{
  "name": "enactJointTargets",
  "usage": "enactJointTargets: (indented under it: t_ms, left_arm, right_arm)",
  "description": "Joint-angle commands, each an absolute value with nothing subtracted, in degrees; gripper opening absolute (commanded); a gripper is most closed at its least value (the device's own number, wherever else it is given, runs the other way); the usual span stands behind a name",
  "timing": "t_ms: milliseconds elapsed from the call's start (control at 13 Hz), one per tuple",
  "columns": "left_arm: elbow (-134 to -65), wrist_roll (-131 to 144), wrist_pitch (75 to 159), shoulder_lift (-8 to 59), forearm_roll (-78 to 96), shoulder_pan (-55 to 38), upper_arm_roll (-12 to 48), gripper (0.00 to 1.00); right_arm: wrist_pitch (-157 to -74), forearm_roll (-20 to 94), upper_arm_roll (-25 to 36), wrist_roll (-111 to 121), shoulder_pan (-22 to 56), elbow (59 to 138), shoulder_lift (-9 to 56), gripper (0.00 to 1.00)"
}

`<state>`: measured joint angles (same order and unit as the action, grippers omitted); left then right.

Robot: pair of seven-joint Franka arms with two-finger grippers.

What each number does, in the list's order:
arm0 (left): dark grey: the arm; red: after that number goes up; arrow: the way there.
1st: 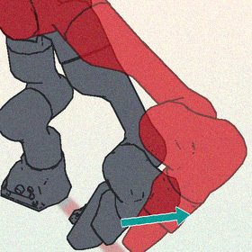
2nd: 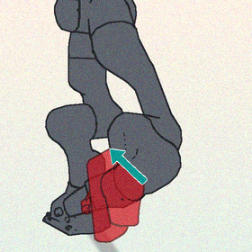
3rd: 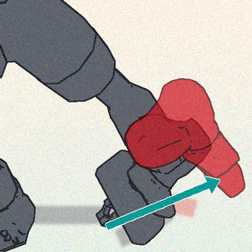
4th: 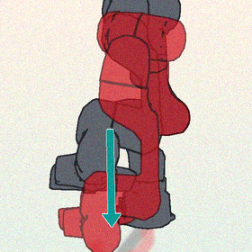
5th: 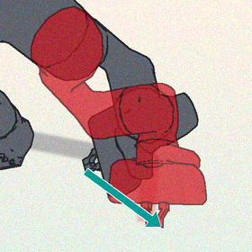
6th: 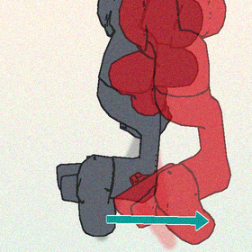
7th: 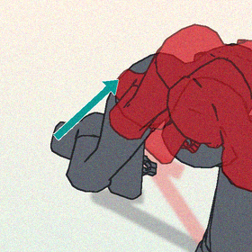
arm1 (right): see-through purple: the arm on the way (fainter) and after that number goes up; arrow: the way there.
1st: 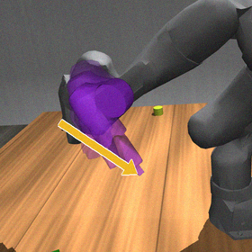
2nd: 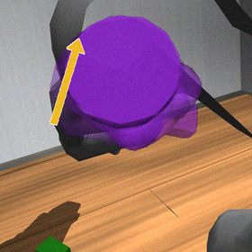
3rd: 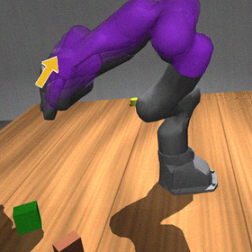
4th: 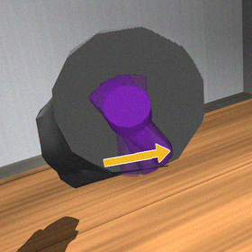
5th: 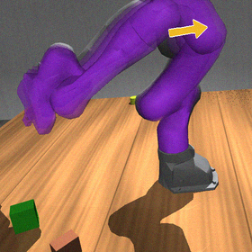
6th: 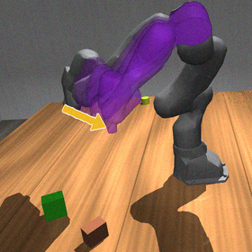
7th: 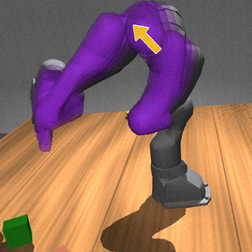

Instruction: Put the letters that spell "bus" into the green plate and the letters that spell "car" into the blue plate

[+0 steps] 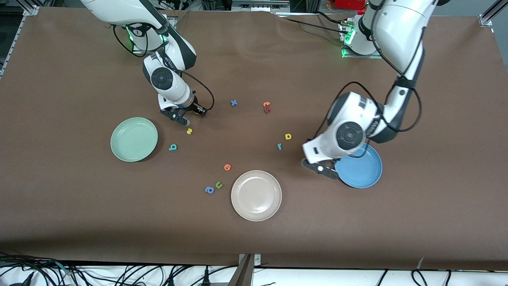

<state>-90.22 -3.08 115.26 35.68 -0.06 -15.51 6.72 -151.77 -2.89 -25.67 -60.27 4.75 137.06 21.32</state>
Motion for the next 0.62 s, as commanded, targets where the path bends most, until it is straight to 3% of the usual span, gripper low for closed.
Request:
enactJointTargets:
  t_ms: [0, 154, 231, 308, 462, 538]
  left_arm:
    - [-95.00, -12.53, 116.10, 33.75, -1.23, -10.13, 7.56, 0.16]
    - [-95.88, -18.52, 117.59, 34.45, -1.23, -6.52, 7.56, 0.18]
    - [-96.06, -19.85, 118.64, 34.80, -1.23, -6.07, 7.56, 0.24]
    - [-96.06, -20.56, 118.91, 35.15, -1.23, -5.72, 7.65, 0.37]
    - [-95.80, -20.57, 118.92, 35.07, -1.23, -6.06, 7.65, 1.00]
    - [-95.63, -20.57, 118.92, 35.07, -1.14, -6.15, 7.65, 1.00]
  right_arm:
    - [-151.00, -4.13, -25.66, -60.21, 4.57, 137.46, 20.65, 0.52]
    - [-151.08, -4.74, -25.66, -60.29, 4.48, 137.37, 20.92, 0.51]
    - [-151.08, -4.75, -25.58, -60.29, 4.40, 137.37, 21.00, 0.49]
    - [-151.08, -4.75, -25.49, -60.29, 4.39, 137.37, 21.18, 0.46]
    - [-151.17, -4.75, -25.49, -60.29, 4.39, 137.37, 21.36, 0.39]
    - [-151.17, -4.75, -25.49, -60.29, 4.39, 137.37, 21.36, 0.31]
